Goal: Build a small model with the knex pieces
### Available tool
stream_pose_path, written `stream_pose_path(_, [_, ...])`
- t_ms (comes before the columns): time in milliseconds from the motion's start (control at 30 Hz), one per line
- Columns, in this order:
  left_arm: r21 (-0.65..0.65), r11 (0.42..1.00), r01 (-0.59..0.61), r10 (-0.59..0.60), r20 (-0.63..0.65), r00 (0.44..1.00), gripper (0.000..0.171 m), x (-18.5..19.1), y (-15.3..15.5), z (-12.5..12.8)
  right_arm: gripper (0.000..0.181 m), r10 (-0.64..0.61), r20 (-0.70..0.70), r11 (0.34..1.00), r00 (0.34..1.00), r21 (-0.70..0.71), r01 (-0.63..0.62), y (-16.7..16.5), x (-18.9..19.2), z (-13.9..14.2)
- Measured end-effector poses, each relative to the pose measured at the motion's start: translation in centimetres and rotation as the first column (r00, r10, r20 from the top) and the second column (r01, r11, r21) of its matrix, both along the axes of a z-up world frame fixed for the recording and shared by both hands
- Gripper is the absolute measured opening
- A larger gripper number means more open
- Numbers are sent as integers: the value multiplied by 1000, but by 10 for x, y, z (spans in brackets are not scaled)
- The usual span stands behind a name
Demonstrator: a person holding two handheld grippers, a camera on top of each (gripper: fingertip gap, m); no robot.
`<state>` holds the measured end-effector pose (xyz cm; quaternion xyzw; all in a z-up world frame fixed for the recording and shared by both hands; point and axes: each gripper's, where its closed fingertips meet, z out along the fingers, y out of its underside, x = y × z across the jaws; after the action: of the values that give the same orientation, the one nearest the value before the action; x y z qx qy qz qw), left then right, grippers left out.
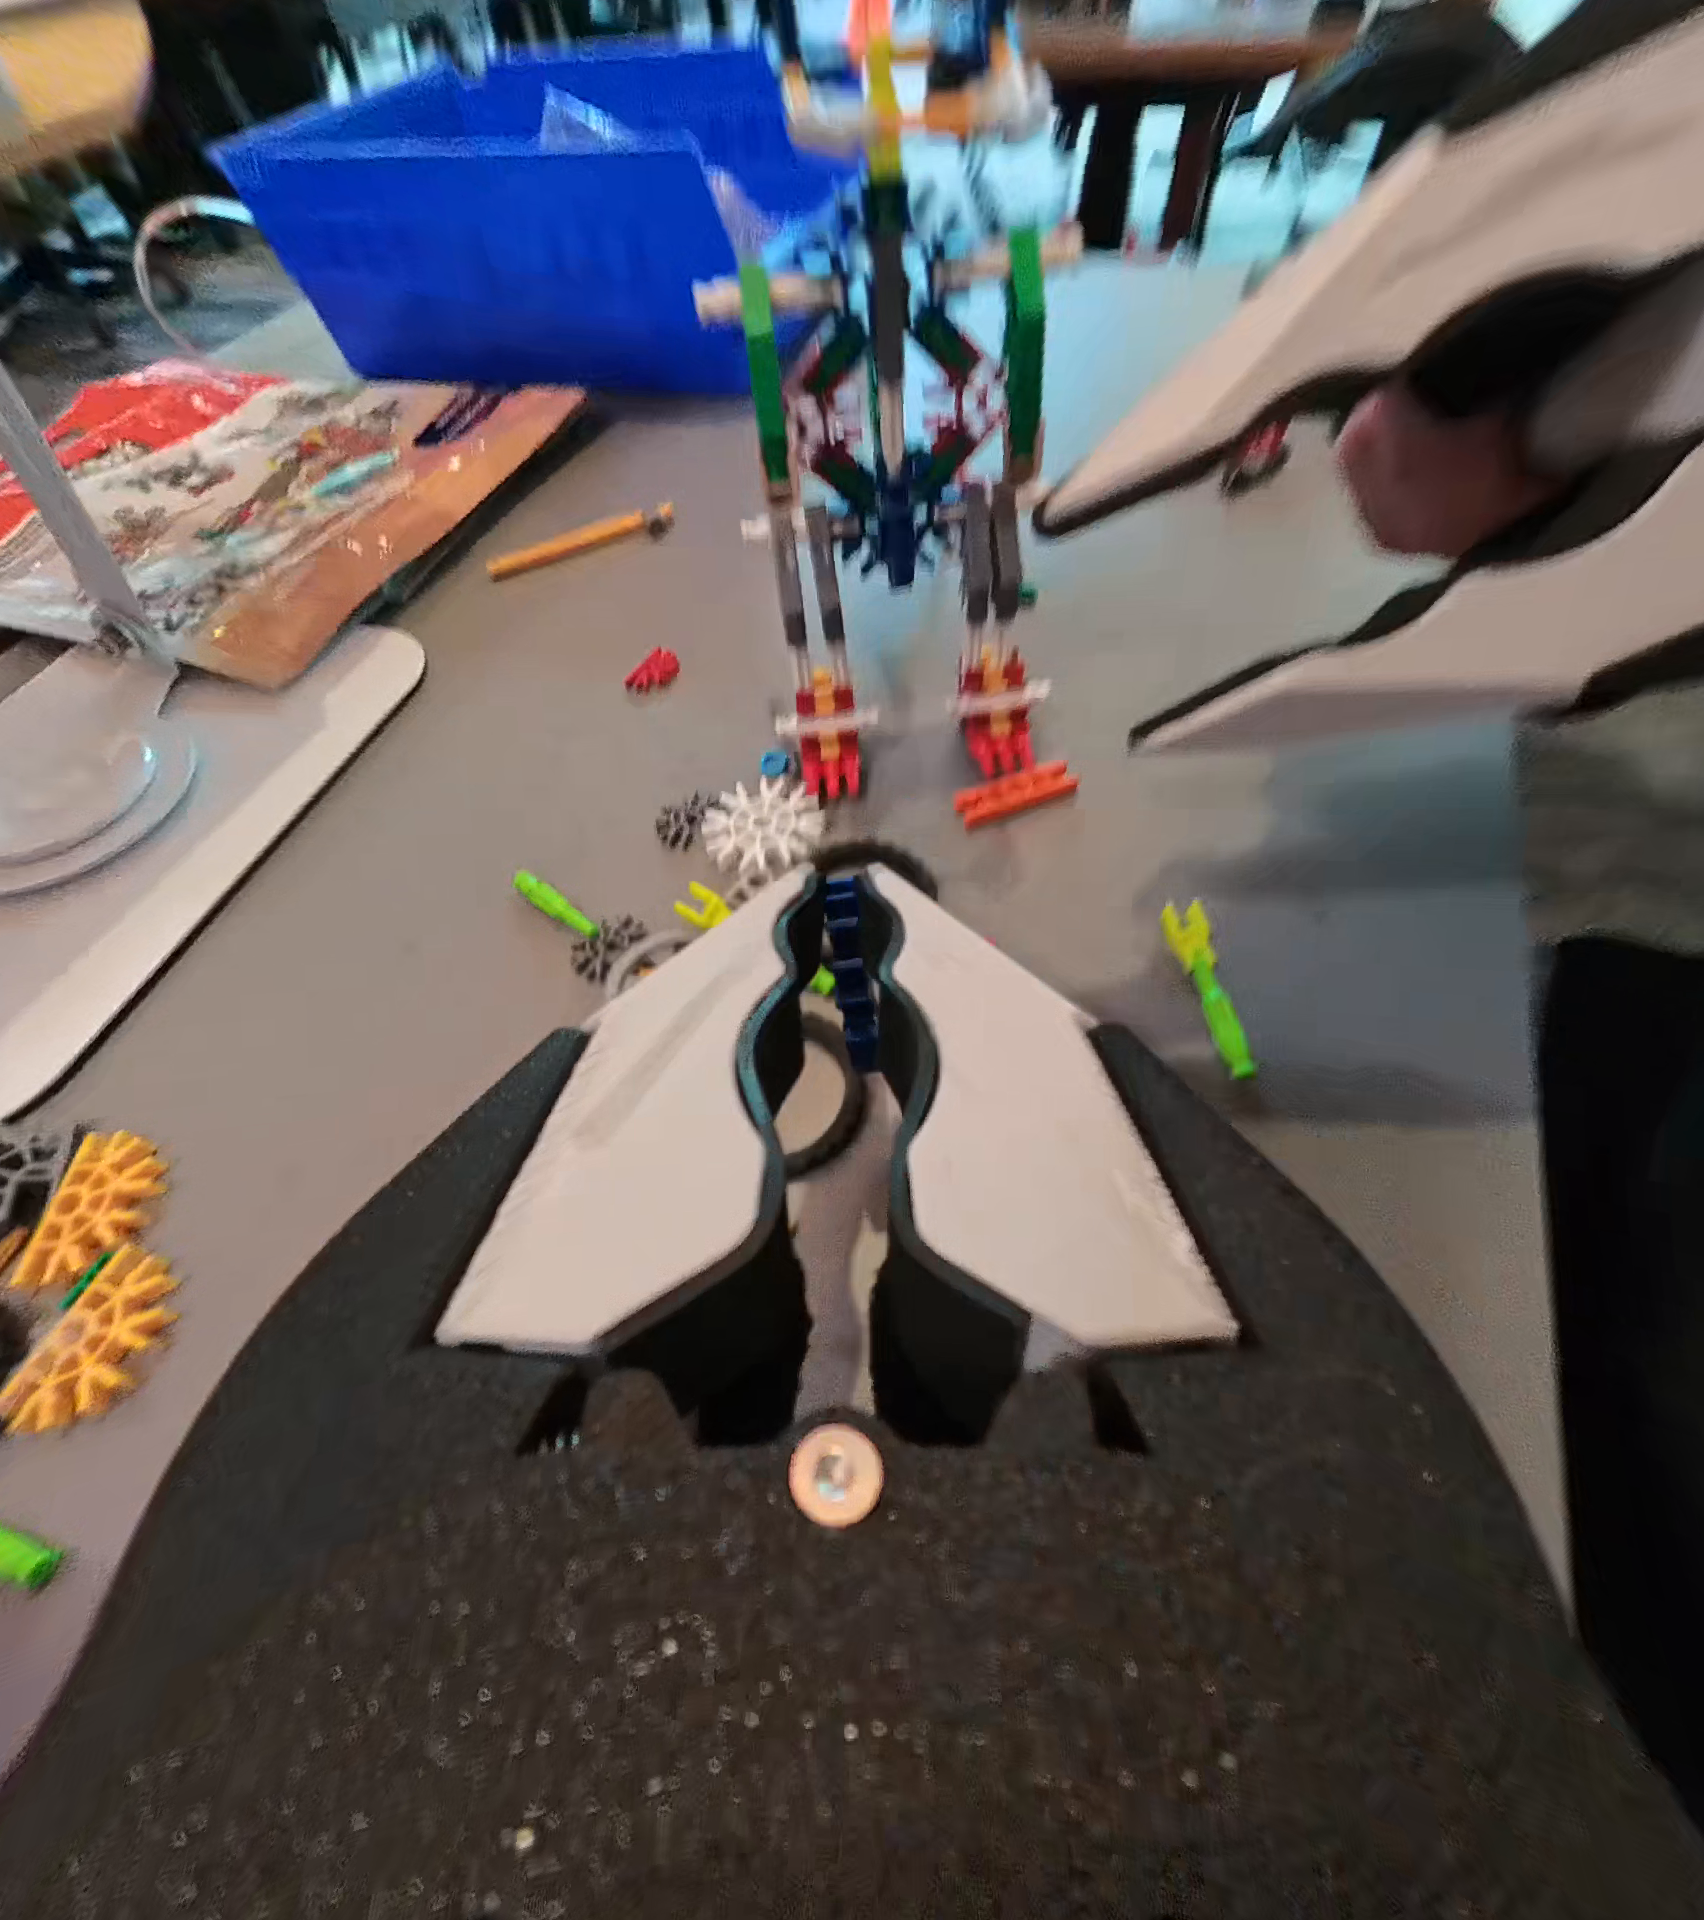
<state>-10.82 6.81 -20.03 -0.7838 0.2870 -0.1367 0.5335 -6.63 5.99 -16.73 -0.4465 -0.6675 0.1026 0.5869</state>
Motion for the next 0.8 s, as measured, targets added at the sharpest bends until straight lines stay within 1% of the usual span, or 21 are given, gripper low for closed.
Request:
stream_pose_path(67, [-14, 1000, -24, 22, -125, 992, 3, 1, -1, -18, 33, -16, 12, 1000, 1000, -15, 16, 0, 8, -6])
stream_pose_path(133, [-24, 999, -48, 41, -238, 971, 4, 1, -1, -34, 33, -22, 26, 1000, 999, -21, 23, -2, 13, -12])
stream_pose_path(200, [-18, 997, -73, 64, -288, 955, 17, 2, 0, -41, 33, -22, 30, 999, 999, -26, 23, -5, 17, -15])
stream_pose_path(267, [-22, 997, -80, 69, -317, 946, 25, 3, 0, -46, 33, -19, 20, 999, 1000, -45, 20, -8, 20, -16])
stream_pose_path(333, [1, 993, -121, 114, -344, 932, 36, -3, 2, -43, 34, -14, 17, 998, 1000, -68, 15, -10, 21, -20])
stream_pose_path(500, [41, 980, -196, 199, -272, 942, 48, -15, -11, -18, 34, 31, 2, 994, 1000, -105, -30, -21, 18, -21])
stream_pose_path(600, [76, 964, -256, 267, -226, 937, 52, -26, -24, -3, 38, 56, -11, 991, 998, -119, -57, -27, 15, -18])
stream_pose_path(633, [81, 957, -278, 289, -209, 934, 57, -30, -28, 1, 39, 58, -15, 990, 998, -131, -60, -28, 15, -18])
stream_pose_path(700, [78, 942, -327, 335, -183, 924, 61, -38, -36, 6, 48, 60, -13, 982, 998, -181, -62, -31, 16, -20])
stream_pose_path(767, [61, 934, -352, 357, -159, 921, 74, -41, -46, 7, 59, 61, 5, 972, 998, -227, -58, -33, 18, -23])
stream_pose_path(800, [49, 929, -366, 369, -148, 918, 82, -43, -49, 6, 61, 57, 7, 972, 998, -227, -54, -33, 19, -24])
